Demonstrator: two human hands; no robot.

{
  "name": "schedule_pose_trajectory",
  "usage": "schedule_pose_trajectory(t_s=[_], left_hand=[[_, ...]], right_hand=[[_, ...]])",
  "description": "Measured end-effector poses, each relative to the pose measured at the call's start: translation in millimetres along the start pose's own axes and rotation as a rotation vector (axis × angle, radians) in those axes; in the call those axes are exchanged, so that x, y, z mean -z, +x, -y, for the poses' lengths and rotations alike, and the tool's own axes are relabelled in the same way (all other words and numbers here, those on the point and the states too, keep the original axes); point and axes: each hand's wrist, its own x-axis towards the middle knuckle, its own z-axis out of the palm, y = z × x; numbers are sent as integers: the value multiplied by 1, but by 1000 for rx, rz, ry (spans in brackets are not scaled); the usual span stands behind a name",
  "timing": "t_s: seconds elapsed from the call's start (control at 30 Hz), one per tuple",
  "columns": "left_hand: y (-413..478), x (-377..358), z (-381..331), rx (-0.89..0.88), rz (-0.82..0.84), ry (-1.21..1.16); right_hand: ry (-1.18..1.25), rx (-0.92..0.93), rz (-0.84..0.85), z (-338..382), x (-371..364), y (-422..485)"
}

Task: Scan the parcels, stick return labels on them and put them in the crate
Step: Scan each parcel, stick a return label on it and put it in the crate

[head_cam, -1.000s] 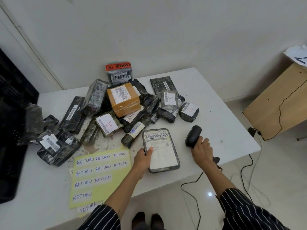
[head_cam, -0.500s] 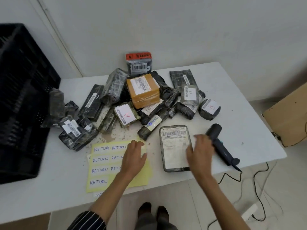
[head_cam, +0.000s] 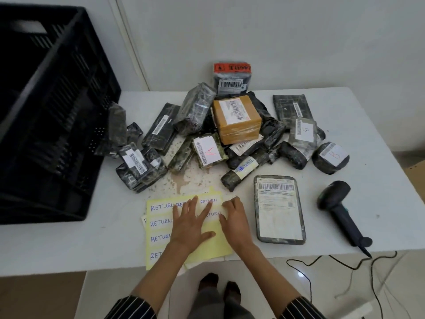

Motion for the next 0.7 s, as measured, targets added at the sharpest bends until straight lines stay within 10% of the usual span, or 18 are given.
schedule_pose_trajectory(t_s=[0.7], left_hand=[[12,-1,11,-58,-82,40]], right_hand=[[43,44,-25,-7,-6,5]])
